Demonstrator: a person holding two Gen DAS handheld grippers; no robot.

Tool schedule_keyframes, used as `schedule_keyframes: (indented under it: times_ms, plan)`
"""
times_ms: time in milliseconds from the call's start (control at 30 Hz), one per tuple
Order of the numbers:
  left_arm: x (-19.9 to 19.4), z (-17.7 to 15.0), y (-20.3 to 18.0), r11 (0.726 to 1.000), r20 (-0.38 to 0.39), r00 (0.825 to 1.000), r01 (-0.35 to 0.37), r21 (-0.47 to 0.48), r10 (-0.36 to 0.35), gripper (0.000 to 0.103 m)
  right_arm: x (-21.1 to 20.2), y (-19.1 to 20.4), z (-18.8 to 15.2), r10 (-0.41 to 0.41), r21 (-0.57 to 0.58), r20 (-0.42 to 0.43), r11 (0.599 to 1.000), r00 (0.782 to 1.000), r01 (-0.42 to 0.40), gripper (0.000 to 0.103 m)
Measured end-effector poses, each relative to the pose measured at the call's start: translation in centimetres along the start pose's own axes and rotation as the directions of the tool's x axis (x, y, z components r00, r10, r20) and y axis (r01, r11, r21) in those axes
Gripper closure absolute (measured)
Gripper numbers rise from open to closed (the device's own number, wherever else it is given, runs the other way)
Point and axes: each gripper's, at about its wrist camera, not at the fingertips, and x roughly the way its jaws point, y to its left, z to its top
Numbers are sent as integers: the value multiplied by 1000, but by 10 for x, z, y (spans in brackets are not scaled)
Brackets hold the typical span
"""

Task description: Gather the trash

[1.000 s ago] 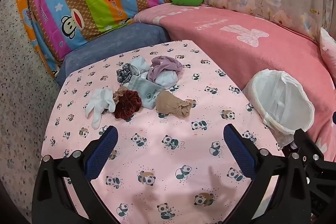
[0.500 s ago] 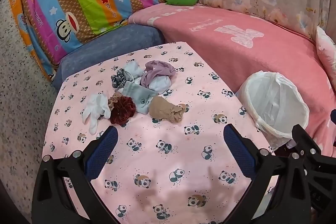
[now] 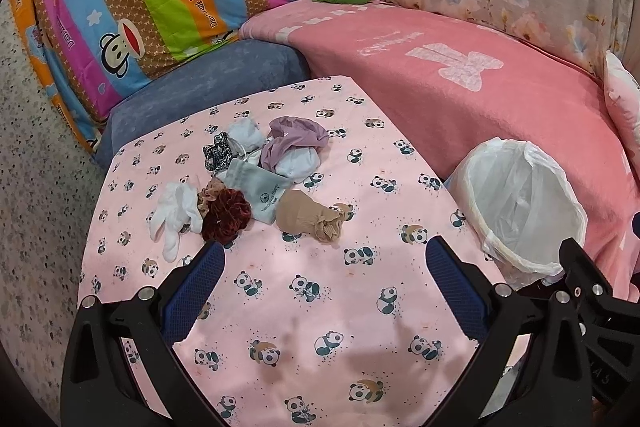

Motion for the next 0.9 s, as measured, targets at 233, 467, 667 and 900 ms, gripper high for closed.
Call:
schedule_keyframes:
  times_ms: [233, 467, 667, 900]
  plan:
    - [4, 3, 0, 1000, -22, 1000, 2, -4, -3, 7, 3, -1, 4, -8, 8, -10, 1000, 1000, 8, 5]
    - [6, 6, -1, 1000, -31, 1000, 3, -8, -3, 7, 3, 0, 7, -17, -4, -12, 1000, 1000, 17, 5]
    - [8, 8, 2, 1000, -38, 999, -1, -19, 0, 7, 3, 0, 8, -21, -6, -15, 1000, 1000, 21, 5]
    - [9, 6, 5, 999, -49, 999, -1, -34, -1, 7, 0, 2, 7, -27, -8, -16, 1000, 999, 27, 5]
